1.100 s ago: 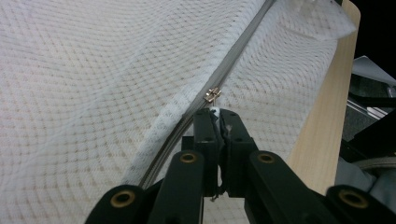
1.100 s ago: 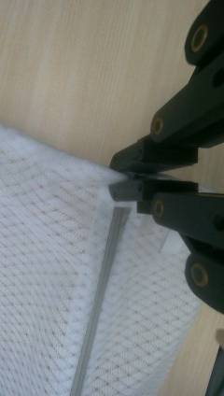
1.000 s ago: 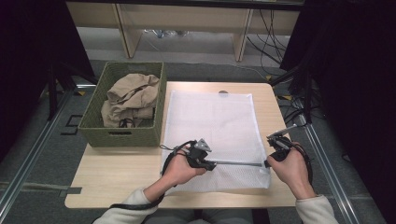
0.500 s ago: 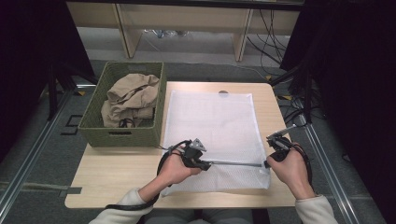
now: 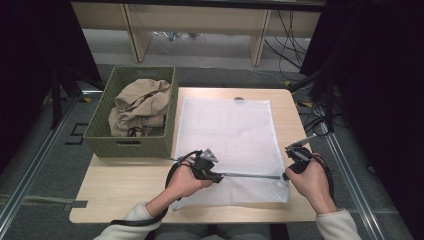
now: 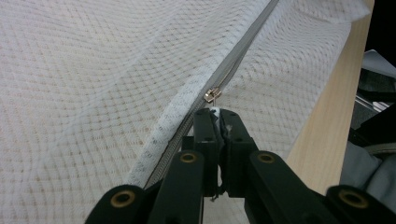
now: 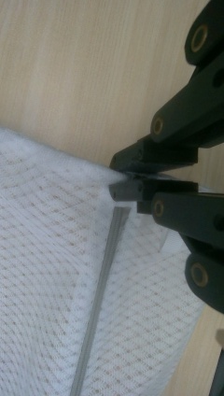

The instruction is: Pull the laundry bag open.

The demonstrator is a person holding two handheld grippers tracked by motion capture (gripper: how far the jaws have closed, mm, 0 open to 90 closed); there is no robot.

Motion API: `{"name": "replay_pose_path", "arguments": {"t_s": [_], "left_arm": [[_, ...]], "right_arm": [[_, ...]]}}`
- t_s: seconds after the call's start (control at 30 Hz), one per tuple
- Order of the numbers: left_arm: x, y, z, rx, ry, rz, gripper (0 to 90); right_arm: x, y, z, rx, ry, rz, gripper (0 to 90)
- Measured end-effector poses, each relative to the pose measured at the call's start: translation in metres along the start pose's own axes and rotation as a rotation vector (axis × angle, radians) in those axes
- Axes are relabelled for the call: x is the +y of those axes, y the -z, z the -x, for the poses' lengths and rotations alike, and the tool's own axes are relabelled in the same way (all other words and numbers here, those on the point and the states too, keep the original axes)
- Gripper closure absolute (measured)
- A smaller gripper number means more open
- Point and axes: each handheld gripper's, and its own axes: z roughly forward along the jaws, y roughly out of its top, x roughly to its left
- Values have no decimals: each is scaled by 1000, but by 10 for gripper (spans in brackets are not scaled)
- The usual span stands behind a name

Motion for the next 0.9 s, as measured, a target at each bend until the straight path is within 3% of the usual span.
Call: {"name": "replay_pose_path", "arguments": {"t_s": [0.07,0.13,0.17,0.2,0.9], "left_arm": [[0,1,-1,8,0,-1,866],[-1,1,-1,7,2,-6,867],[-1,2,-2,9,-7,-6,866],[-2,3,-3,5,0,-8,867],[-11,13,-9,32,33,-2,867]], "right_arm": [[0,2,-3,-2,-32,-15,860],[0,1,-1,-2,-8,-11,860],[0,-1,2,-8,34,18,861],[0,0,0,0,-4,-7,861],[-1,0,0,-7,3,1,861]]}}
